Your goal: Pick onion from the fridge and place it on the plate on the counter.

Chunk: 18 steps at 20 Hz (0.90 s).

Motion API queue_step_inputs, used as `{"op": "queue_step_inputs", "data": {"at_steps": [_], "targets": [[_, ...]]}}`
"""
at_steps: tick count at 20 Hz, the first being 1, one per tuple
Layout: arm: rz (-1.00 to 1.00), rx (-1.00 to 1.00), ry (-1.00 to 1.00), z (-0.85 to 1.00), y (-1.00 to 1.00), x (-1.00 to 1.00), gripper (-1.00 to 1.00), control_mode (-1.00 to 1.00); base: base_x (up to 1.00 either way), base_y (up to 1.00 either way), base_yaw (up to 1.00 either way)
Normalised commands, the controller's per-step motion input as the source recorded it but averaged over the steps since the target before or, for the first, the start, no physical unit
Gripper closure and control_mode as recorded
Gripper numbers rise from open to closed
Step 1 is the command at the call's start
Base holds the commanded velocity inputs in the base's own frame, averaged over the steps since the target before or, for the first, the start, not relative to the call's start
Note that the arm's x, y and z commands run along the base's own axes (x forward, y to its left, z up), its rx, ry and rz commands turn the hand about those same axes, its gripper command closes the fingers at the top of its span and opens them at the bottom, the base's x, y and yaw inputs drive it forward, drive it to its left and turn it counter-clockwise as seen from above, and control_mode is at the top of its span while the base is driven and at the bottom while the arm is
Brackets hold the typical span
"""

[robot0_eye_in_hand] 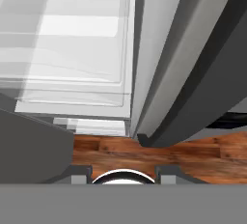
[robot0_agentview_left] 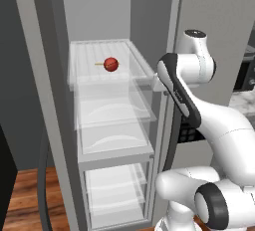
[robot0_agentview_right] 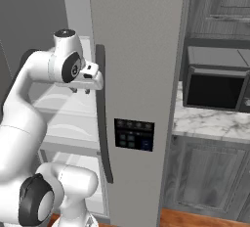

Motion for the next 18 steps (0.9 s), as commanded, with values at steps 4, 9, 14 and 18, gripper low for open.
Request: {"op": "queue_step_inputs", "data": {"at_steps": [4,9,14,18], "targets": [[0.0,0.0,-0.04,0.05,0.03,0.0,-1.0,-1.0,0.0,0.0,0.0],[0.0,0.0,-0.14,0.36,0.31,-0.01,-1.0,-1.0,0.0,0.0,0.0],[0.0,0.0,-0.16,0.44,0.55,0.0,-1.0,-1.0,0.0,0.0,0.0],[0.0,0.0,-0.17,0.29,0.48,0.0,-1.0,-1.0,0.0,0.0,0.0]]}}
